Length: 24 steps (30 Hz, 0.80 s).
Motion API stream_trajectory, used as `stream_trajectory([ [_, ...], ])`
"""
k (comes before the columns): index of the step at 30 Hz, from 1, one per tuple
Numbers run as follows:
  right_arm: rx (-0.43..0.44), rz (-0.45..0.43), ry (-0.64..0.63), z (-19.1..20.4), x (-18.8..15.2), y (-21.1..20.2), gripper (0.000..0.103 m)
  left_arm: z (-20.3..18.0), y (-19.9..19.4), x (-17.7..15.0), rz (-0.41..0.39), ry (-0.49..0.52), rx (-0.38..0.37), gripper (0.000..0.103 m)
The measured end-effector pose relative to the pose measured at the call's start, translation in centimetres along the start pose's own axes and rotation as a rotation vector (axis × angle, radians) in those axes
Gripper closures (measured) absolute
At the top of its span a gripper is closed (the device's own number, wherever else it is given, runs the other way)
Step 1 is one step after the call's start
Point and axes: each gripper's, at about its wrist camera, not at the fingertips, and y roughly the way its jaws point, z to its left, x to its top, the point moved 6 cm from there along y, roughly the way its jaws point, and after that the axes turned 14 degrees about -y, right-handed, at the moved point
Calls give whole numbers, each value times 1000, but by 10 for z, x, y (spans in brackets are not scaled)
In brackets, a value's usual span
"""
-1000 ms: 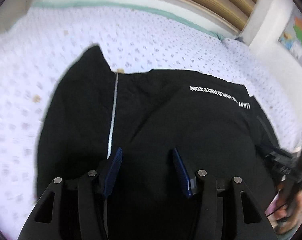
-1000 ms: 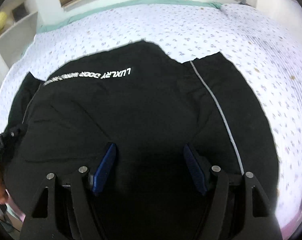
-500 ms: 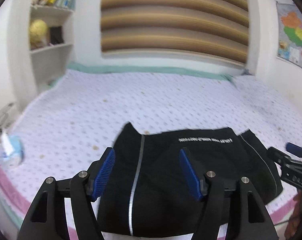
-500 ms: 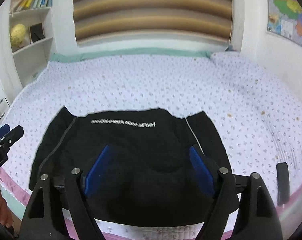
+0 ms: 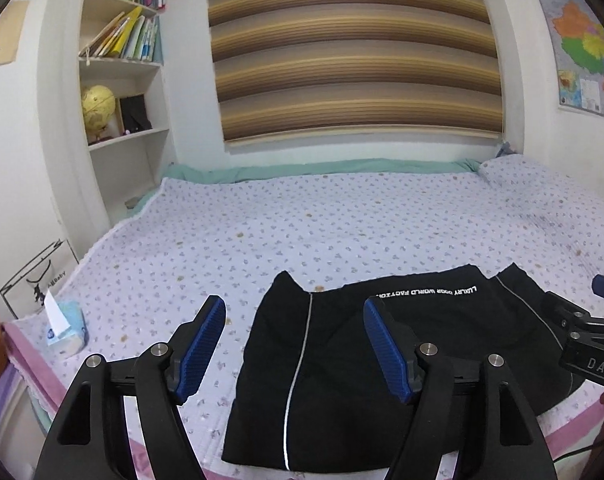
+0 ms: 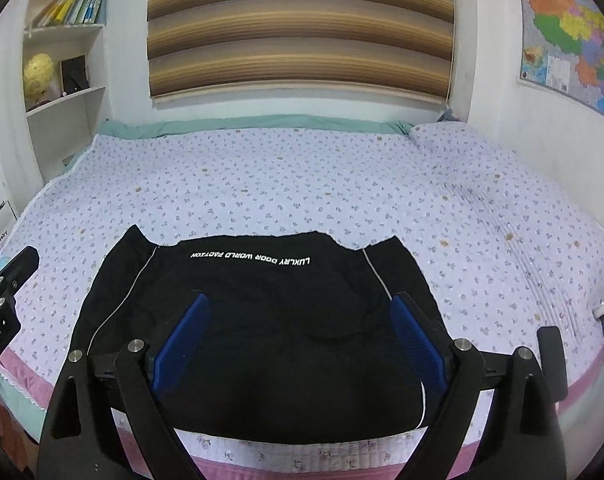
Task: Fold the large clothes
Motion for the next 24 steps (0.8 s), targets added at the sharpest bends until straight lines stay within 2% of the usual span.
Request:
stream_trajectory([
  [6, -2, 12, 6, -3, -5, 1, 9, 2, 5, -4, 42, -32, -27, 30],
  [12, 1, 20, 5, -5, -8, 3, 9, -3, 2, -5, 31, -17, -19, 30],
  [24, 6, 42, -7, -2, -12, 9, 9, -4, 10, -9, 68, -18, -21, 30],
])
